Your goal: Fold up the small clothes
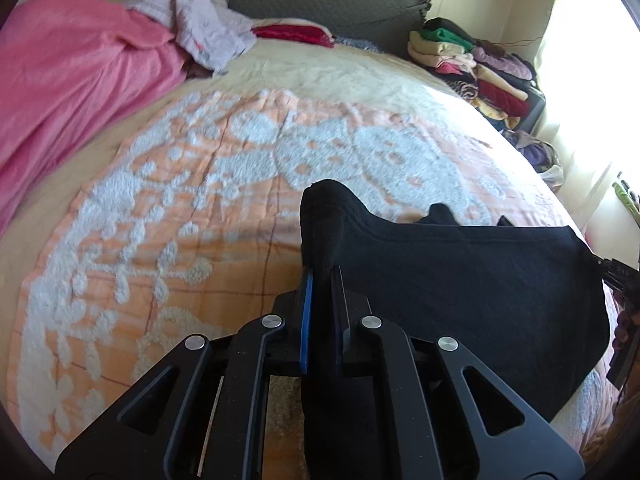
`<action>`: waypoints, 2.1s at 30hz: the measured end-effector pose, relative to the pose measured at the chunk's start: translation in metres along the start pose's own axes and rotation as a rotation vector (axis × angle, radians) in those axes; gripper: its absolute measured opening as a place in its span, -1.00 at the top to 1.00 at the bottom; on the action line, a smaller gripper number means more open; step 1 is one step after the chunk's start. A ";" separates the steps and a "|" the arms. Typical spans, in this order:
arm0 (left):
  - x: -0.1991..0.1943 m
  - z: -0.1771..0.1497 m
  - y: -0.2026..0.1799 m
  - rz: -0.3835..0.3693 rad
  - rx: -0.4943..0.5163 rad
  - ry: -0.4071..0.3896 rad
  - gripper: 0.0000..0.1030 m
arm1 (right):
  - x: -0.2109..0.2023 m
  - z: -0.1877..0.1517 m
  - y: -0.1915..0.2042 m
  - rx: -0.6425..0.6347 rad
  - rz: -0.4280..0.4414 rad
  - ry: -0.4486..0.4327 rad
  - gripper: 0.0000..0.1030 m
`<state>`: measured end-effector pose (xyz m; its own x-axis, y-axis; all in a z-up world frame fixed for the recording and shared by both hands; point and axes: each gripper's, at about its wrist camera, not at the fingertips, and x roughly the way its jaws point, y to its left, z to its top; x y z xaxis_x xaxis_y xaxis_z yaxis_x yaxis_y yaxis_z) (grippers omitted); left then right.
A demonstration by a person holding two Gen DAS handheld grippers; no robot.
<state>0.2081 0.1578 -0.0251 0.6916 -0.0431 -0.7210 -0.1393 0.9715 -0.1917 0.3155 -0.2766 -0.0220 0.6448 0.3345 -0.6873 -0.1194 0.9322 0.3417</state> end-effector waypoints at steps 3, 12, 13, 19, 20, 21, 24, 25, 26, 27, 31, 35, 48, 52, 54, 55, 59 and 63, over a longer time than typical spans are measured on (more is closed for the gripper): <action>0.010 -0.007 0.003 0.015 -0.017 0.030 0.95 | 0.014 -0.006 -0.002 -0.009 -0.046 0.044 0.86; 0.011 -0.012 -0.003 0.046 0.016 0.049 0.91 | 0.022 -0.017 -0.001 -0.045 -0.156 0.086 0.70; 0.010 -0.012 -0.005 0.050 0.018 0.050 0.90 | 0.020 -0.017 0.000 -0.045 -0.160 0.082 0.63; -0.008 -0.011 -0.019 0.048 0.061 0.034 0.55 | -0.009 -0.015 0.010 -0.078 -0.165 0.013 0.39; -0.012 -0.012 -0.023 0.044 0.072 0.027 0.52 | -0.015 -0.015 0.013 -0.079 -0.144 0.000 0.35; -0.016 -0.011 -0.028 0.034 0.083 0.021 0.43 | -0.019 -0.014 0.017 -0.083 -0.127 -0.007 0.34; -0.026 -0.011 -0.045 0.006 0.114 0.010 0.30 | -0.028 -0.017 0.035 -0.130 -0.096 -0.023 0.29; -0.029 -0.013 -0.052 -0.002 0.132 0.009 0.28 | -0.029 -0.019 0.043 -0.149 -0.077 -0.018 0.26; -0.030 -0.015 -0.057 -0.010 0.144 0.011 0.25 | -0.029 -0.021 0.050 -0.160 -0.061 -0.011 0.24; -0.031 -0.017 -0.062 -0.023 0.152 0.018 0.21 | -0.029 -0.024 0.057 -0.174 -0.037 0.001 0.23; -0.031 -0.029 -0.078 -0.068 0.177 0.055 0.11 | -0.026 -0.038 0.079 -0.225 0.002 0.034 0.18; -0.032 -0.043 -0.091 -0.093 0.204 0.081 0.04 | -0.029 -0.052 0.092 -0.252 0.029 0.052 0.15; -0.031 -0.076 -0.102 -0.076 0.253 0.135 -0.06 | -0.033 -0.092 0.105 -0.297 0.016 0.111 0.04; -0.032 -0.081 -0.098 -0.088 0.229 0.145 -0.06 | -0.024 -0.101 0.091 -0.247 -0.010 0.162 -0.01; -0.033 -0.082 -0.098 -0.089 0.227 0.144 -0.06 | -0.025 -0.105 0.089 -0.234 -0.011 0.159 -0.07; -0.033 -0.083 -0.098 -0.091 0.225 0.143 -0.06 | -0.027 -0.107 0.088 -0.231 -0.015 0.156 -0.11; -0.035 -0.084 -0.097 -0.096 0.216 0.143 -0.06 | -0.031 -0.114 0.084 -0.212 -0.011 0.149 -0.14; -0.036 -0.086 -0.096 -0.095 0.213 0.143 -0.06 | -0.035 -0.118 0.082 -0.207 -0.014 0.145 -0.15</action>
<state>0.1354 0.0460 -0.0383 0.5854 -0.1539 -0.7960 0.0843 0.9881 -0.1290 0.1941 -0.1959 -0.0453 0.5340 0.3238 -0.7810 -0.2730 0.9403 0.2032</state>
